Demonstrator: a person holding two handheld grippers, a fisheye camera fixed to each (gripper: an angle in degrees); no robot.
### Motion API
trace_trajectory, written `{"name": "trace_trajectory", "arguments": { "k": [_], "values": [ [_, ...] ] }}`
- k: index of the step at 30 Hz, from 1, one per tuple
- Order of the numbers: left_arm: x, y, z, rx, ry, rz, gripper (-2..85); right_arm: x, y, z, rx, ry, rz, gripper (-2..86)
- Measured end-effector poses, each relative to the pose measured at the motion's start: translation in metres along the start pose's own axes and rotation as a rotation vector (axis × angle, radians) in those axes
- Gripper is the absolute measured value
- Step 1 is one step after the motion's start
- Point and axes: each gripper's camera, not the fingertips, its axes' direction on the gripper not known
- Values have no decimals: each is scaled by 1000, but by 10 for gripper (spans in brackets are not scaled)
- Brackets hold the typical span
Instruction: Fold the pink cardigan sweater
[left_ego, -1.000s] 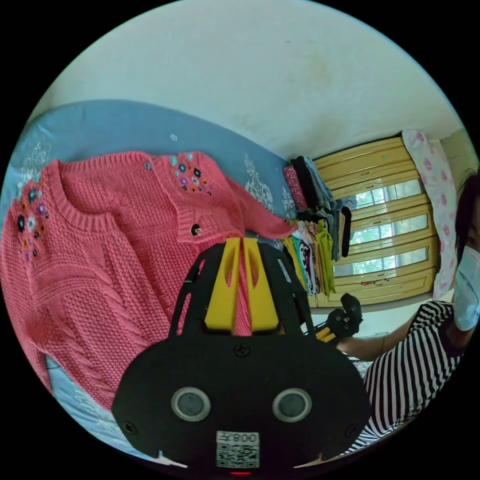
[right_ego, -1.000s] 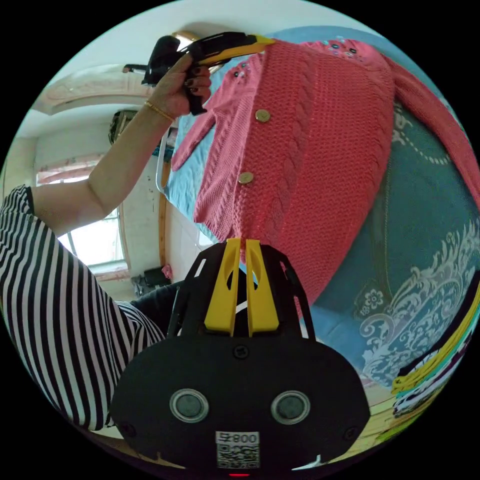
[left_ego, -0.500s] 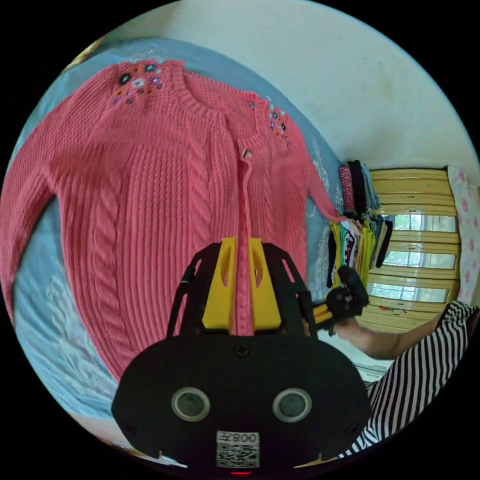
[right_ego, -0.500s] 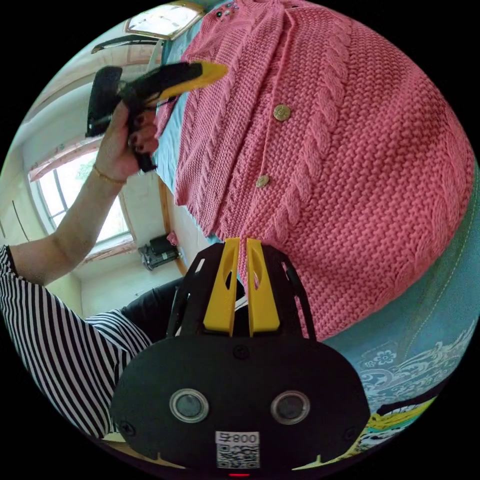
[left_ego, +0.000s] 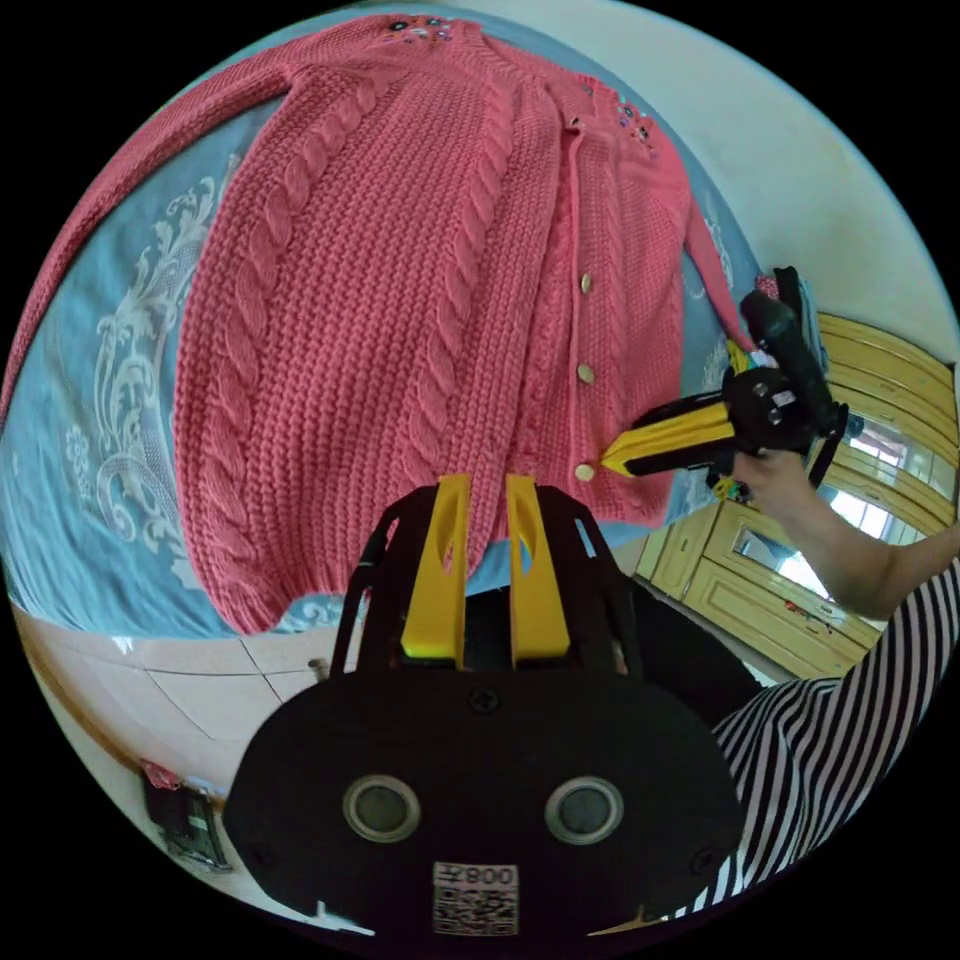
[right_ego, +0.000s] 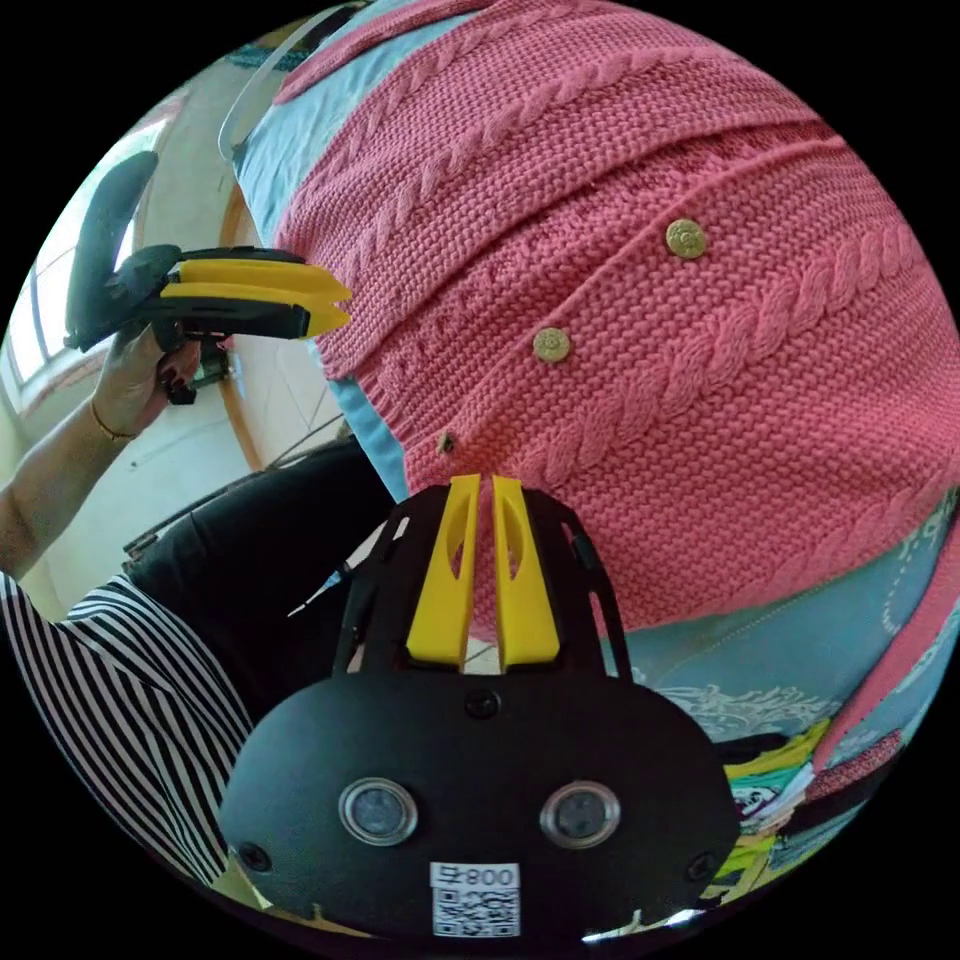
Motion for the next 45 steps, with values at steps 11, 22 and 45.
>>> {"name": "trace_trajectory", "arguments": {
  "k": [11,22,45],
  "values": [
    [26,19,43,-70,-253,112,50,46,-7,-139,255,-125,60,69],
    [15,34,51,-78,-221,78,13,153,-113,-296,591,13,278,74],
    [-14,58,39,-77,-159,72,14,170,-153,-390,613,-67,341,40]
  ]
}}
